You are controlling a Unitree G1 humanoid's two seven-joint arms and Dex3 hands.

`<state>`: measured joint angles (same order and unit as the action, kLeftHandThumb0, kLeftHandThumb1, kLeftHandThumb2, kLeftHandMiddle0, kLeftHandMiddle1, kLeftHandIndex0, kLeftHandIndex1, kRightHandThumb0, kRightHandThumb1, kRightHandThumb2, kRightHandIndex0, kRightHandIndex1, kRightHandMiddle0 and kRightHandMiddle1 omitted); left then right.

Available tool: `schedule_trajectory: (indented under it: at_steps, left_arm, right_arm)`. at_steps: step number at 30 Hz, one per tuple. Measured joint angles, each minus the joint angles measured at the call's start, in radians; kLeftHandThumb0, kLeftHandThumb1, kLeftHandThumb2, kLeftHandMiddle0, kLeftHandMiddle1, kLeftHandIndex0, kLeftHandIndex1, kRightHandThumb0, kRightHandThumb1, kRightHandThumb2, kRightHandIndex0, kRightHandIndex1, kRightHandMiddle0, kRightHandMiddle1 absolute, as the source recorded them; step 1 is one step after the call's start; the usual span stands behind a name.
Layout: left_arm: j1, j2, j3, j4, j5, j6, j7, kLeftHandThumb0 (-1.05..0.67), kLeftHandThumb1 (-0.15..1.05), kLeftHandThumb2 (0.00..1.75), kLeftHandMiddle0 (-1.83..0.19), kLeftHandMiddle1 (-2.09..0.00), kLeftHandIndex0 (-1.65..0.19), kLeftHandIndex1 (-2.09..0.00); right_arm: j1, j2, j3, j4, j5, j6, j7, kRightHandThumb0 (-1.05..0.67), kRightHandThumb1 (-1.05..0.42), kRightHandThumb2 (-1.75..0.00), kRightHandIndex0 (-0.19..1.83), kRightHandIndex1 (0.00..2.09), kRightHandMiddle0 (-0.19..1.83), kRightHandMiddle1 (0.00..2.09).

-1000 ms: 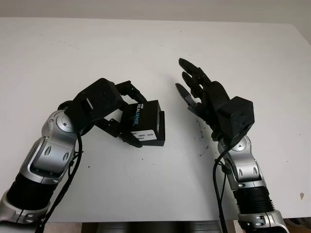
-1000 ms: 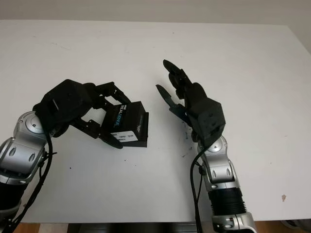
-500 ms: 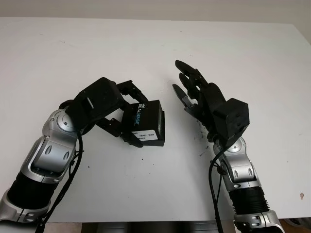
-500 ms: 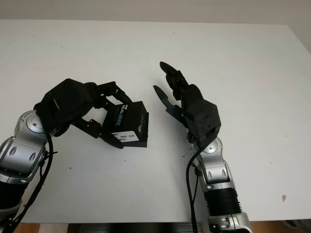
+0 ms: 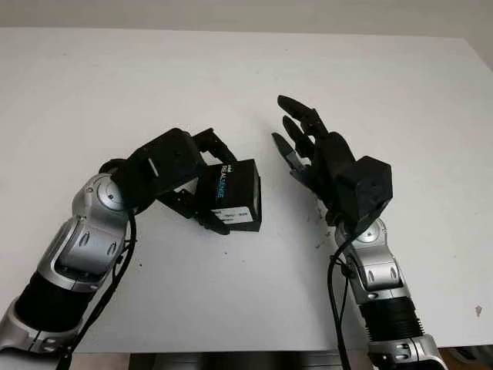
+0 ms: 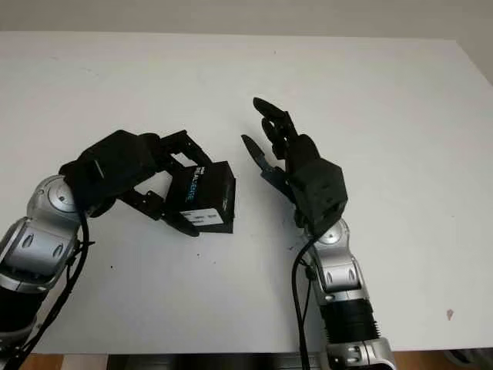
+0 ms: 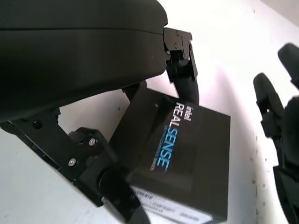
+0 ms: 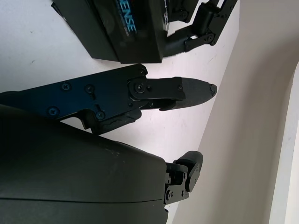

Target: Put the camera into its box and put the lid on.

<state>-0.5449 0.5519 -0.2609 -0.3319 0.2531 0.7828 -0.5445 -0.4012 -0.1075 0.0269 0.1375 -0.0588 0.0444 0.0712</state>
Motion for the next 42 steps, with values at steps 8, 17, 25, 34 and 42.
schedule_trajectory:
  at_steps: [8,17,25,34,42]
  left_arm:
    - [-0.004,0.022,-0.025,-0.075,-0.008,0.102,-0.071,-0.53,1.05,0.15,0.18,-0.21,0.19,-0.01]
    - [-0.005,0.079,-0.060,-0.105,-0.019,0.092,-0.133,-0.49,1.05,0.13,0.17,-0.12,0.19,0.00]
    - [-0.032,0.170,-0.100,-0.118,-0.008,0.054,-0.232,-0.40,1.04,0.07,0.19,-0.01,0.19,0.00]
    - [-0.024,0.252,-0.103,-0.156,0.054,-0.112,-0.262,-0.41,1.04,0.06,0.12,-0.06,0.17,-0.01]
    - [0.014,0.251,-0.081,-0.166,0.068,-0.162,-0.261,-0.42,1.05,0.06,0.10,-0.06,0.18,-0.02]
  right_arm:
    - [0.000,0.003,0.000,0.000,0.000,0.004,-0.002,-0.66,-1.05,-0.32,0.17,0.05,0.02,0.48]
    - [0.000,0.010,0.001,0.000,-0.001,0.010,-0.008,-0.67,-1.05,-0.32,0.17,0.05,0.04,0.44]
    - [0.000,0.010,0.003,0.000,-0.002,0.022,-0.009,-0.65,-1.05,-0.32,0.17,0.05,0.06,0.39]
    - [0.000,0.010,0.003,0.000,-0.002,0.021,-0.007,-0.67,-1.05,-0.32,0.17,0.05,0.08,0.35]
    - [0.000,0.010,0.003,0.000,-0.002,0.021,-0.005,-0.67,-1.05,-0.31,0.18,0.06,0.09,0.34]
